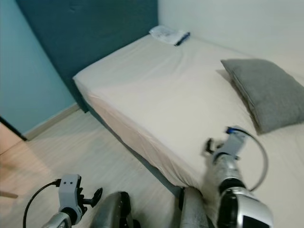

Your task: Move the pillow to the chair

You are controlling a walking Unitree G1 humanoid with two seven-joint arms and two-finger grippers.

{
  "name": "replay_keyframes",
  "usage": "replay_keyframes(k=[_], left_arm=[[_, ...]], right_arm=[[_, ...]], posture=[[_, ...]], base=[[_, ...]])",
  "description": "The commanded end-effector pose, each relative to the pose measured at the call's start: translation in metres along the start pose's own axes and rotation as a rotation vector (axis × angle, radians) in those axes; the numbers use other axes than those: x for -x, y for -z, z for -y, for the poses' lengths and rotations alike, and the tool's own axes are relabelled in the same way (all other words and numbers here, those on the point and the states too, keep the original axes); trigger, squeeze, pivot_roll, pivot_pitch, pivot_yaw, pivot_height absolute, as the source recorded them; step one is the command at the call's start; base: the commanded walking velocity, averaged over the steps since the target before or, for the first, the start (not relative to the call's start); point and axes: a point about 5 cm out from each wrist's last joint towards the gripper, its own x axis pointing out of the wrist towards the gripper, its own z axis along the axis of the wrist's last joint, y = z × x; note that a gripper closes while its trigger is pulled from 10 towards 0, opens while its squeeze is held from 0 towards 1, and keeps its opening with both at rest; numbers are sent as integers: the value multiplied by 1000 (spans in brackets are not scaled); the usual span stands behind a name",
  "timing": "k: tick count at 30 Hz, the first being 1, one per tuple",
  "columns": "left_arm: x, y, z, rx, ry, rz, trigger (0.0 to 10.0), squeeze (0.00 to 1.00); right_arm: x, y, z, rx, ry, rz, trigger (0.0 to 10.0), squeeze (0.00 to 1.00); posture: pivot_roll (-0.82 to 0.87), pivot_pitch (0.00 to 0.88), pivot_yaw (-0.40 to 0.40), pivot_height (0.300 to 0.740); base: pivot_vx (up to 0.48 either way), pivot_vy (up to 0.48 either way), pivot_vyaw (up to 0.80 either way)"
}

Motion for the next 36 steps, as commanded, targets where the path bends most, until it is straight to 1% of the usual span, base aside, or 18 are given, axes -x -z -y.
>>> replay_keyframes(k=[1,4,5,6,8,12,14,16,18,22,26,29,30,31,33,34,35,36], left_arm=[[3,1,-3,-25,3,2,10000,0],[-4,-6,2,-22,19,15,10000,0],[-6,-7,5,-25,31,16,10000,0],[-6,-7,5,-25,31,16,10000,0],[-11,-10,11,-38,64,11,10000,0],[-20,-22,14,-67,117,1,10000,0],[-21,-24,15,-74,126,-2,10000,0],[-22,-24,16,-89,133,-14,10000,0],[-23,-24,20,-95,164,-19,10000,0],[-23,-22,25,-111,201,-24,10000,0],[-23,-20,26,-112,202,-38,10000,0],[-24,-20,29,-105,205,-33,10000,0],[-24,-19,30,-105,210,-34,10000,0],[-23,-19,30,-106,214,-36,10000,0],[-22,-17,30,-111,222,-40,10000,0],[-21,-16,29,-118,225,-42,10000,0],[-19,-15,26,-123,221,-43,10000,0],[-19,-15,26,-123,221,-43,10000,0]], right_arm=[[2,10,-5,24,-35,-22,10000,0],[4,23,-6,19,-24,-55,10000,0],[4,23,-5,27,-20,-57,10000,0],[4,23,-5,27,-20,-57,10000,0],[5,22,-2,45,-10,-51,10000,0],[5,22,-1,62,-6,-40,10000,0],[5,22,-2,62,-8,-35,10000,0],[5,22,-1,47,-3,-31,10000,0],[6,19,6,20,30,-9,10000,0],[6,13,14,-13,63,7,10000,0],[5,7,23,-50,112,7,10000,0],[4,-2,32,-174,181,19,10000,0],[4,-8,39,-244,232,40,10000,0],[5,-12,43,-289,265,54,10000,0],[7,-21,57,-320,375,84,10000,0],[10,-31,69,-324,464,113,10000,0],[16,-45,90,-341,590,153,10000,0],[16,-45,90,-341,590,153,10000,0]], posture=[[1,225,33,588],[-25,219,54,588],[-52,195,72,588],[-52,195,72,588],[-79,200,93,588],[-118,201,140,588],[-118,201,140,588],[-127,202,151,588],[-132,192,175,588],[-141,193,176,588],[-136,193,179,588],[-124,204,192,588],[-115,205,197,588],[-111,206,198,588],[-100,208,201,588],[-86,213,195,588],[-75,216,188,588],[-75,216,188,588]], base=[[0,0,0],[0,0,0],[0,0,0],[0,0,0],[0,0,0],[0,0,0],[0,0,0],[0,0,0],[0,0,0],[0,0,0],[0,0,0],[0,0,0],[0,0,0],[0,0,0],[0,0,0],[0,0,0],[0,0,0],[0,0,0]])
